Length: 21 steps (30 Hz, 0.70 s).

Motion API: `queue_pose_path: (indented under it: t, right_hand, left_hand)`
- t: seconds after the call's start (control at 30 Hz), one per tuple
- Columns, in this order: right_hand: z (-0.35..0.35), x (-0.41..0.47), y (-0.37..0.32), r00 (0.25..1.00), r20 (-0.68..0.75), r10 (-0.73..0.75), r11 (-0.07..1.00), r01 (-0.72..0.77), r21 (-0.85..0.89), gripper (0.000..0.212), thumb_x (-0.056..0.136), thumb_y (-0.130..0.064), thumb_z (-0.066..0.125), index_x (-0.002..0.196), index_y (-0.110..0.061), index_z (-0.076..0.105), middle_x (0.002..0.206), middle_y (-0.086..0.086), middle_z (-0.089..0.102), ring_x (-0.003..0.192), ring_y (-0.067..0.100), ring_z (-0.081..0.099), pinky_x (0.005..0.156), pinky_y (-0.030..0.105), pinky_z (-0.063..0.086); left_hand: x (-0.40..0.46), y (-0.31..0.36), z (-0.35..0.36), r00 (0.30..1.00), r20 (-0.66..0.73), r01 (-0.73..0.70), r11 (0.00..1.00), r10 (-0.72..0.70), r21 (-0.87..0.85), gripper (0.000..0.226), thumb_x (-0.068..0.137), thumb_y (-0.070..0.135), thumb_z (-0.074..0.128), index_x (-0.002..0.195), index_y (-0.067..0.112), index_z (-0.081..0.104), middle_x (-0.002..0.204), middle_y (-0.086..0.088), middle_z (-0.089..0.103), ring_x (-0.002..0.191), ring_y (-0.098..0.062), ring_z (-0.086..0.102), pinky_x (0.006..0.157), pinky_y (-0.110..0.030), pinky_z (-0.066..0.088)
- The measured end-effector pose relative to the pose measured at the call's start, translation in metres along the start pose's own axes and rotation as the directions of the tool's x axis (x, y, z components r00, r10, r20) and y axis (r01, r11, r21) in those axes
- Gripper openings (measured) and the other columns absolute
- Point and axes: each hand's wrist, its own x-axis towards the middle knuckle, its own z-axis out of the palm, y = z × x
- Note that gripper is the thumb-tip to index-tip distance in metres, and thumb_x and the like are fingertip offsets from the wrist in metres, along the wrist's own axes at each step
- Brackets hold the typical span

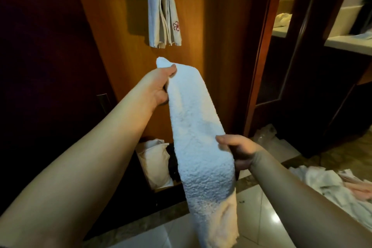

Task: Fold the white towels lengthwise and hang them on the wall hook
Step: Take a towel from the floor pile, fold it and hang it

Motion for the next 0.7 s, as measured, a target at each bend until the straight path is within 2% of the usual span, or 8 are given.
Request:
queue_pose_path:
  t: [0.13,0.27,0.33,0.4,0.47,0.57,0.63,0.7]
  right_hand:
    - [0.01,-0.003,-0.011,0.999,0.021,0.035,0.973,-0.029,-0.227,0.064,0.048,-0.031,0.099,0.106,-0.013,0.079,0.116,0.012,0.072,0.106,0.025,0.069,0.09,0.037,0.056]
    - [0.016,-0.001,-0.024,0.997,0.021,-0.077,0.997,0.077,-0.004,0.069,0.045,-0.016,0.099,0.109,-0.003,0.076,0.116,0.018,0.071,0.105,0.03,0.07,0.086,0.041,0.058]
    - [0.022,0.002,-0.035,0.99,0.022,-0.138,0.989,0.136,0.055,0.069,0.048,-0.012,0.096,0.112,-0.002,0.074,0.116,0.02,0.07,0.106,0.032,0.069,0.086,0.043,0.058]
    - [0.028,0.006,-0.048,0.982,-0.006,-0.186,0.98,0.186,0.074,0.064,0.054,-0.01,0.092,0.114,0.0,0.072,0.119,0.022,0.069,0.11,0.034,0.068,0.088,0.045,0.058]
    - [0.032,0.011,-0.061,0.968,-0.106,-0.226,0.97,0.233,0.065,0.042,0.068,-0.014,0.082,0.108,-0.001,0.075,0.119,0.022,0.069,0.109,0.033,0.068,0.088,0.045,0.058]
    - [0.036,0.018,-0.08,0.928,-0.253,-0.274,0.956,0.291,0.034,0.034,0.083,-0.018,0.057,0.107,-0.002,0.075,0.112,0.018,0.073,0.101,0.028,0.072,0.088,0.042,0.057]
    - [0.038,0.023,-0.091,0.901,-0.305,-0.309,0.943,0.332,0.028,0.039,0.083,-0.019,0.056,0.117,-0.003,0.066,0.11,0.016,0.074,0.099,0.027,0.073,0.091,0.042,0.056]
    - [0.043,0.028,-0.102,0.872,-0.343,-0.35,0.926,0.378,0.016,0.04,0.088,-0.019,0.056,0.125,-0.003,0.06,0.112,0.014,0.073,0.103,0.026,0.072,0.097,0.042,0.053]
  left_hand:
    - [0.014,-0.016,-0.003,0.994,-0.007,0.109,0.993,-0.108,0.045,0.03,0.099,0.02,0.063,0.118,-0.001,0.053,0.107,-0.019,0.07,0.098,-0.031,0.07,0.098,-0.048,0.052]
    - [0.031,-0.04,-0.016,0.981,0.04,0.186,0.982,-0.188,0.032,0.039,0.104,0.04,0.049,0.097,0.003,0.058,0.076,-0.012,0.072,0.061,-0.022,0.071,0.067,-0.038,0.062]
    - [0.034,-0.052,-0.024,0.971,0.077,0.223,0.974,-0.226,0.042,0.055,0.102,0.054,0.042,0.113,0.003,0.059,0.075,-0.011,0.07,0.059,-0.022,0.071,0.049,-0.033,0.059]
    - [0.039,-0.061,-0.033,0.952,0.167,0.252,0.967,-0.256,0.044,0.071,0.101,0.061,0.036,0.144,0.006,0.044,0.084,-0.016,0.074,0.068,-0.029,0.074,0.051,-0.038,0.059]
    - [0.034,-0.065,-0.039,0.943,0.223,0.241,0.969,-0.248,0.058,0.07,0.102,0.061,0.031,0.144,0.006,0.045,0.08,-0.016,0.074,0.068,-0.027,0.074,0.06,-0.038,0.057]
    - [0.016,-0.071,-0.038,0.993,0.109,0.032,0.998,-0.038,0.058,0.051,0.106,0.049,0.033,0.092,0.008,0.058,0.066,-0.007,0.067,0.057,-0.018,0.061,0.061,-0.031,0.044]
    - [0.004,-0.077,-0.036,0.979,-0.031,-0.2,0.98,0.201,0.013,0.041,0.107,0.041,0.037,0.092,0.01,0.06,0.08,-0.006,0.066,0.066,-0.017,0.058,0.065,-0.029,0.042]
    - [-0.013,-0.079,-0.033,0.928,-0.089,-0.368,0.927,0.362,-0.075,0.04,0.108,0.035,0.035,0.089,0.009,0.06,0.077,-0.006,0.064,0.065,-0.016,0.057,0.067,-0.03,0.041]
